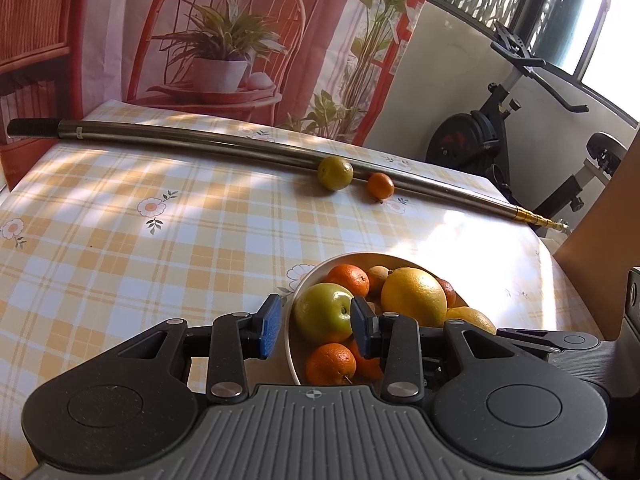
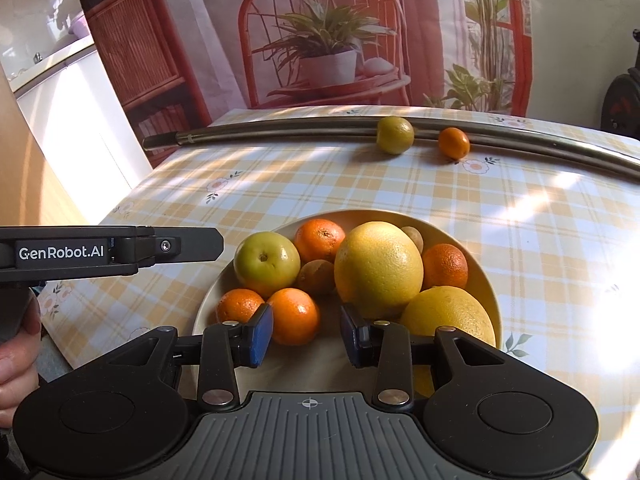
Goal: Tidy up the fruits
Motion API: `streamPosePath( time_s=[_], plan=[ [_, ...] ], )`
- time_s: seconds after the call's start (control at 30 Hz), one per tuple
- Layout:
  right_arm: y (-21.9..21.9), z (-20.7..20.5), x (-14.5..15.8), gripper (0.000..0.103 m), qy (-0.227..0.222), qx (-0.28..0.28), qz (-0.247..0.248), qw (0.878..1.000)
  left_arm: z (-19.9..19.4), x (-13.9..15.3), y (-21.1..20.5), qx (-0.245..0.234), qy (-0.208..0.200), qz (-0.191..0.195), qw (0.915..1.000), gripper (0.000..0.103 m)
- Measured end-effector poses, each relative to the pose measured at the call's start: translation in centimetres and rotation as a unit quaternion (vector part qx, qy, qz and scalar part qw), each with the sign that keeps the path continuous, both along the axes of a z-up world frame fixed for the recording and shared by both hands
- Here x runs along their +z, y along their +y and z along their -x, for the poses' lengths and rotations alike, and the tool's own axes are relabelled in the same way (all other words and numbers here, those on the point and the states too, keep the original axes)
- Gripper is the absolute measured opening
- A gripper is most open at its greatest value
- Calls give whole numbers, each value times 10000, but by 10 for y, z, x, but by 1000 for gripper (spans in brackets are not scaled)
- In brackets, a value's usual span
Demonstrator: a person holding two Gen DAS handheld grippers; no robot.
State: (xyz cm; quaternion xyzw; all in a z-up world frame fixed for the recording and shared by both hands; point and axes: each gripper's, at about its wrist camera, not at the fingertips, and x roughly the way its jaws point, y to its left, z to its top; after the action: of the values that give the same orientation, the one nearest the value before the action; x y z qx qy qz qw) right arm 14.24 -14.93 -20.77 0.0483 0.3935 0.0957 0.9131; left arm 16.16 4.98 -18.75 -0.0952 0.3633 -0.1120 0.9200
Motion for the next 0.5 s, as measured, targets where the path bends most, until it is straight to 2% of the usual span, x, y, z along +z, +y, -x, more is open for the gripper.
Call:
streamPosePath(
  time_s=[0.5],
  plan=[
    [6,-1,-13,29,413,295,-138,9986,4,-3,1,55,13,-25,10000,39]
  ],
)
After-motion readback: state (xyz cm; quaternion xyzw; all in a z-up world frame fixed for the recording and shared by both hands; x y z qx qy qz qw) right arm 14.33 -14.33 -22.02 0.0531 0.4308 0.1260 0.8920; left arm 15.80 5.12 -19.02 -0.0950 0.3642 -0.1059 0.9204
